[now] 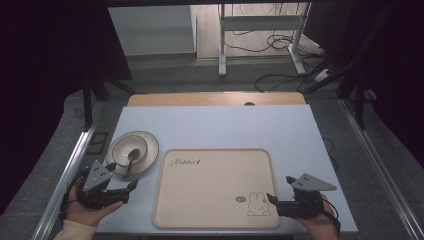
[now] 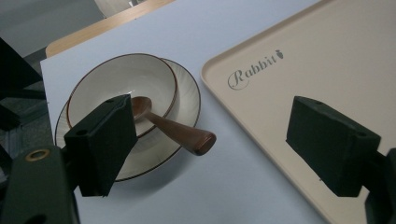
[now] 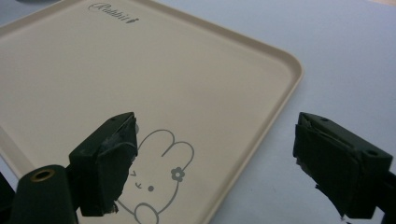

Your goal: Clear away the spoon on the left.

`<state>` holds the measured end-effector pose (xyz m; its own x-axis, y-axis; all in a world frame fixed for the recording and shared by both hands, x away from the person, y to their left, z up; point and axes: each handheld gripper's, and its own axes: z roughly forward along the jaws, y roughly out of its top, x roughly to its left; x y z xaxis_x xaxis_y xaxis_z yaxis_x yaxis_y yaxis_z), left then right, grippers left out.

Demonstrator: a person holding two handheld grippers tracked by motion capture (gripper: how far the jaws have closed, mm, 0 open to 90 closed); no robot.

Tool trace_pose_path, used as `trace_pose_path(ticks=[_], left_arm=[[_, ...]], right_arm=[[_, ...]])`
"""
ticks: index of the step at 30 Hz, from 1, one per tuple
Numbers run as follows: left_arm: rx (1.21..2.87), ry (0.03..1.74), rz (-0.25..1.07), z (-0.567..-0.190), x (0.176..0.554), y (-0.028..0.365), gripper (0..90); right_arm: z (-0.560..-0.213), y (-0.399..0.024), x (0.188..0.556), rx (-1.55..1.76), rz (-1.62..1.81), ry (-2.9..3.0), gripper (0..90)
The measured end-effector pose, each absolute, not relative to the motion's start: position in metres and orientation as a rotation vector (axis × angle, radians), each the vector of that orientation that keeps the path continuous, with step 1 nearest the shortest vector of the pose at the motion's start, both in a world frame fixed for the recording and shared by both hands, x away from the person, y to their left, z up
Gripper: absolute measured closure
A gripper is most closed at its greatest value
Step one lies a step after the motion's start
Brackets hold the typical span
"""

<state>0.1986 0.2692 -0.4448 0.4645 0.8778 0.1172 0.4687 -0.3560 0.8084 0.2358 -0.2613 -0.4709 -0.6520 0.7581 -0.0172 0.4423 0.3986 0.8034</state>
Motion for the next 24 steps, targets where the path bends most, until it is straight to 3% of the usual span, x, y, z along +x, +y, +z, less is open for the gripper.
trace_pose_path(ticks=[15,19,24], left_arm=[[1.994,1.17,0.754,-0.46,0.203,0.28,9.9],[1.999,1.172,0.752,-0.463,0.205,0.281,11.0],[2.011,1.145,0.77,-0.472,0.21,0.278,19.4]], right_arm=[[-0.472,-0.26,0.236,1.032,1.123,2.288,14.1],[-0.473,-0.26,0.236,1.034,1.122,2.289,14.2],[-0.473,-0.26,0.237,1.034,1.12,2.291,14.2]])
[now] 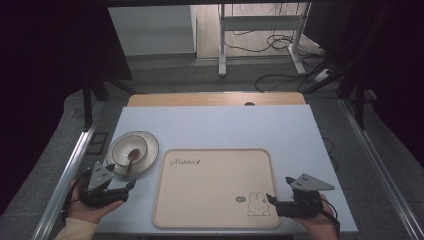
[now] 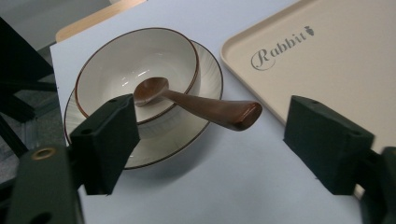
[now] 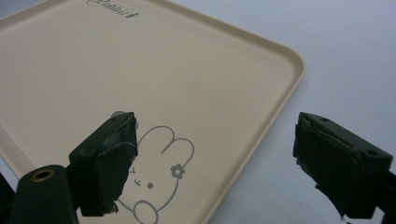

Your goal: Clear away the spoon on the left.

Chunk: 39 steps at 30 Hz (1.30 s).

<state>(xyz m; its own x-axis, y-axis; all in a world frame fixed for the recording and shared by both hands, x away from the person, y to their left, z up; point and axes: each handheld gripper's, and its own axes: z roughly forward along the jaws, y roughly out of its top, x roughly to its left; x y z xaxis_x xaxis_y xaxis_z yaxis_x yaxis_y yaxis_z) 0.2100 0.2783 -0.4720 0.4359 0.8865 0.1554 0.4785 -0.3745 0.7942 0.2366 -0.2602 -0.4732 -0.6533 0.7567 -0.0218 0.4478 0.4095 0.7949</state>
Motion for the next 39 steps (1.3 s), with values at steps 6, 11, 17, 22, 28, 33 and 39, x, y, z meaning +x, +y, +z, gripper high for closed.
trace_pose_path(ticks=[6,11,17,22,28,33,39], left_arm=[[2.017,1.138,0.801,-0.48,0.215,0.273,26.8],[2.025,1.141,0.827,-0.482,0.218,0.27,36.0],[2.027,1.15,0.833,-0.484,0.219,0.27,49.1],[2.039,1.144,0.849,-0.486,0.22,0.269,56.8],[2.038,1.152,0.868,-0.486,0.221,0.268,65.1],[2.029,1.167,0.886,-0.485,0.221,0.269,69.2],[1.983,1.199,0.919,-0.483,0.221,0.272,76.3]], right_arm=[[-0.474,-0.26,0.237,1.035,1.116,2.295,14.1],[-0.474,-0.26,0.237,1.033,1.114,2.296,14.2],[-0.474,-0.26,0.237,1.033,1.112,2.297,14.2],[-0.474,-0.26,0.237,1.033,1.112,2.298,14.2],[-0.474,-0.26,0.237,1.034,1.109,2.301,14.2],[-0.474,-0.26,0.237,1.033,1.107,2.303,14.2],[-0.475,-0.26,0.237,1.034,1.109,2.302,14.1]])
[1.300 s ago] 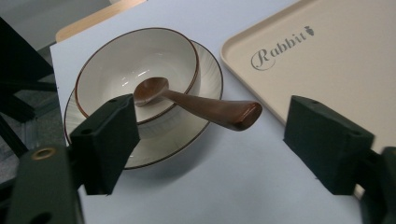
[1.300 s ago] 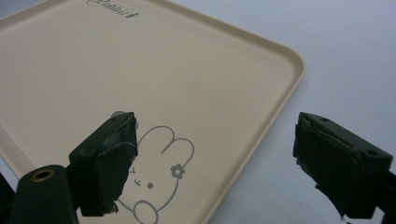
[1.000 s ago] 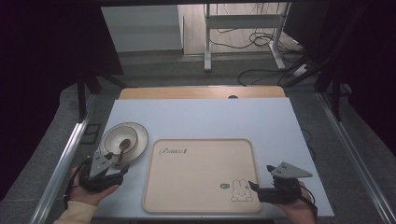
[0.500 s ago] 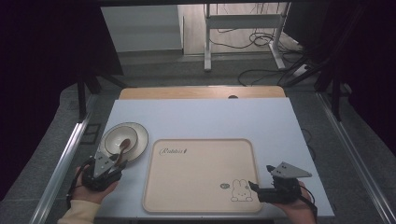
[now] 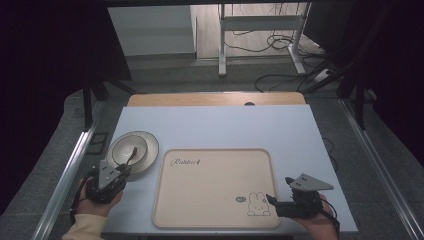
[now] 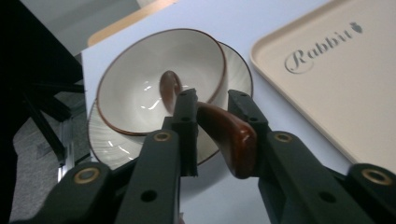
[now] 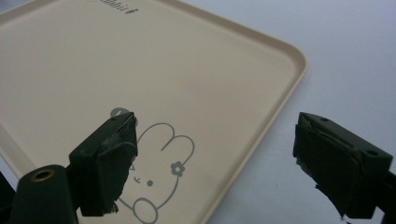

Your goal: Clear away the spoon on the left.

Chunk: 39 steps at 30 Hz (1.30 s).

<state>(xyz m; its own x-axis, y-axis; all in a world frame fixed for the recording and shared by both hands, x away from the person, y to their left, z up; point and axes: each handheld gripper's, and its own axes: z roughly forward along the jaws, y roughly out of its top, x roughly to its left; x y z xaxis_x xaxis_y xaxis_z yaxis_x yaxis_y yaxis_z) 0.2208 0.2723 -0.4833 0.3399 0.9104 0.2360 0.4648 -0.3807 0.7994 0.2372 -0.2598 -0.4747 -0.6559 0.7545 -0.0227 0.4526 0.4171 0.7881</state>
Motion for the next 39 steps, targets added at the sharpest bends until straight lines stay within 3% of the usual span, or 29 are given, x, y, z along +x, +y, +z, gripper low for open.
trace_pose_path(ticks=[12,39], left_arm=[[1.935,1.239,0.941,-0.48,0.221,0.279,84.4],[1.826,1.198,0.954,-0.447,0.22,0.28,84.8]], right_arm=[[-0.475,-0.259,0.238,1.035,1.102,2.306,14.2],[-0.475,-0.259,0.237,1.034,1.1,2.309,14.2]])
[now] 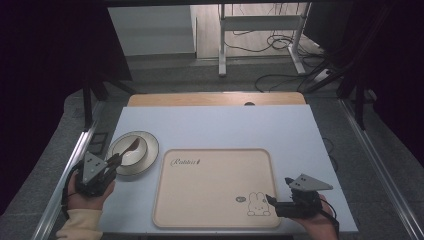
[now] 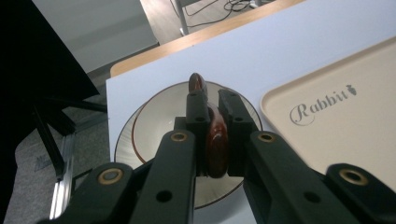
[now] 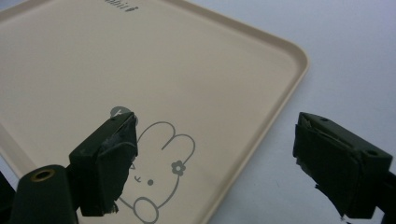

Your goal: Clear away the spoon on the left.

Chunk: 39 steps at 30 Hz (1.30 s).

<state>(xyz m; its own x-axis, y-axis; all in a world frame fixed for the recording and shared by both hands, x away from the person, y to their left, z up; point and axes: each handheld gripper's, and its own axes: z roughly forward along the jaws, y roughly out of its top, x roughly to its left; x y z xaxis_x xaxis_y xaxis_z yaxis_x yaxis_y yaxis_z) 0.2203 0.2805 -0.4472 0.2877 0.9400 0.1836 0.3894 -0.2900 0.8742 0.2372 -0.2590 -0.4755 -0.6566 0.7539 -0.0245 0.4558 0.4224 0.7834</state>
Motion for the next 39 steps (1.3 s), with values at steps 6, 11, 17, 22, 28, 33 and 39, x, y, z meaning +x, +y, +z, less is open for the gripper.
trace_pose_path(ticks=[6,11,17,22,28,33,39], left_arm=[[1.788,1.198,0.946,-0.442,0.22,0.281,84.8],[1.756,1.193,0.951,-0.436,0.215,0.283,84.8],[1.727,1.181,0.942,-0.43,0.21,0.285,84.8],[1.712,1.171,0.93,-0.427,0.208,0.285,84.8],[1.709,1.16,0.923,-0.424,0.208,0.282,84.8],[1.705,1.142,0.923,-0.42,0.206,0.279,84.8],[1.702,1.109,0.922,-0.413,0.203,0.272,84.7]], right_arm=[[-0.475,-0.259,0.237,1.034,1.098,2.303,14.3],[-0.475,-0.259,0.237,1.032,1.094,2.303,14.3],[-0.475,-0.259,0.237,1.031,1.096,2.302,14.3],[-0.475,-0.259,0.237,1.031,1.093,2.299,14.3],[-0.475,-0.259,0.236,1.023,1.091,2.301,14.3],[-0.475,-0.259,0.237,1.026,1.092,2.298,14.3],[-0.475,-0.259,0.236,1.02,1.095,2.302,14.3]])
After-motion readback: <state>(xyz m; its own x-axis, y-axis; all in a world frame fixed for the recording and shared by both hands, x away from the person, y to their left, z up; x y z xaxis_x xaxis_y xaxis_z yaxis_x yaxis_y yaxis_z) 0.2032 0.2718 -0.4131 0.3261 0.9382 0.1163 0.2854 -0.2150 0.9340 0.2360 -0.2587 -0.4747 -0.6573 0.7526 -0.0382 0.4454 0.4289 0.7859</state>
